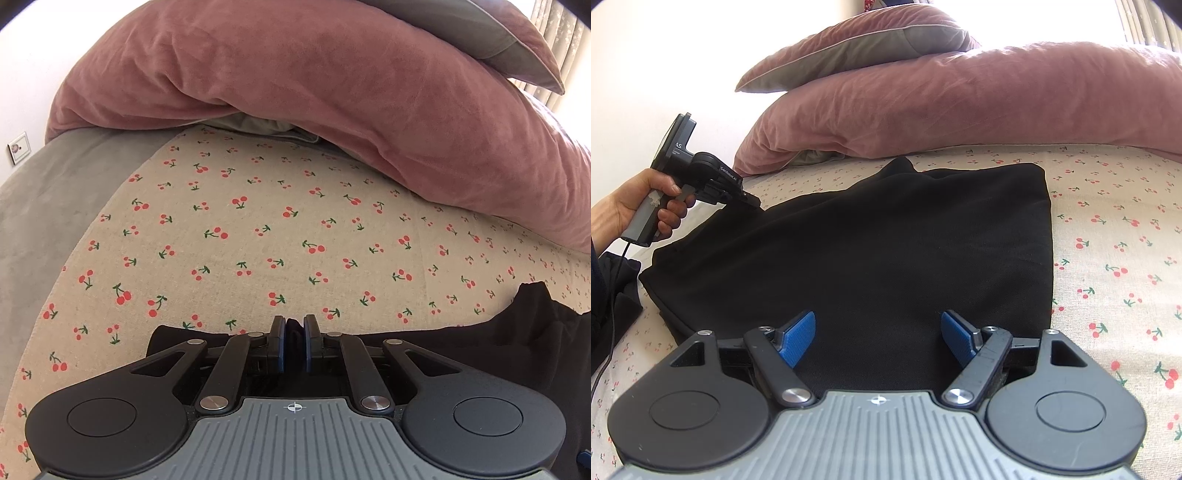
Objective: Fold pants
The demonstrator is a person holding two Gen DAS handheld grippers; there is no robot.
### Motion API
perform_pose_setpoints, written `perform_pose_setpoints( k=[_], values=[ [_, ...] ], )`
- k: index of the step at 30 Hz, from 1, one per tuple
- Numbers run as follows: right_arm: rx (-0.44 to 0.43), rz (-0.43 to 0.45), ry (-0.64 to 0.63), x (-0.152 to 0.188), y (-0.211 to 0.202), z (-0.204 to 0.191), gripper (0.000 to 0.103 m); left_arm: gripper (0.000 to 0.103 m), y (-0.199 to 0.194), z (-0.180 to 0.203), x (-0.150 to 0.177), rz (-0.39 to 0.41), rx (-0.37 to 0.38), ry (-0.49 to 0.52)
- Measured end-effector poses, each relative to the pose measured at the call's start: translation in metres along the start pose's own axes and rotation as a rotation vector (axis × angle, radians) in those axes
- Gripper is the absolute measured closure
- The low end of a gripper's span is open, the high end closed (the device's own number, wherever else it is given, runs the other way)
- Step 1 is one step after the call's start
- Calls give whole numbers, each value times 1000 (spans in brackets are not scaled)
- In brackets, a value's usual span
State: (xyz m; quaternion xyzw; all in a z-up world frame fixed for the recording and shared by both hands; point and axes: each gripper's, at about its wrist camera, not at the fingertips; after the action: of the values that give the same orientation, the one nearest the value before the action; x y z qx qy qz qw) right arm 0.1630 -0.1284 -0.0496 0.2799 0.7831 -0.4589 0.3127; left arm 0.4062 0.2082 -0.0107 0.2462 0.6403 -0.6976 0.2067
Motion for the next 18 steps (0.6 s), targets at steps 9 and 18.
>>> perform_pose_setpoints(
  k=[9, 18],
  values=[
    [-2, 0, 2, 0, 0, 0, 30, 99, -10, -1, -2, 16, -74, 23],
    [-17, -1, 16, 1, -2, 6, 30, 99, -41, -40, 0, 104, 9, -119]
  ],
)
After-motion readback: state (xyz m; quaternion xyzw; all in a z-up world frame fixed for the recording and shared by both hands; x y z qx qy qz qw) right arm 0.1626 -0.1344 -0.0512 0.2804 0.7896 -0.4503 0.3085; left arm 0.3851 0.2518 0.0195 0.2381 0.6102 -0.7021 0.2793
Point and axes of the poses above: each gripper's, at about its wrist camera, not at the fingertips, and y roughly the way its jaws point, z to its right, x to its underside, and after that the axes turned 7 degrees about y, right-handed
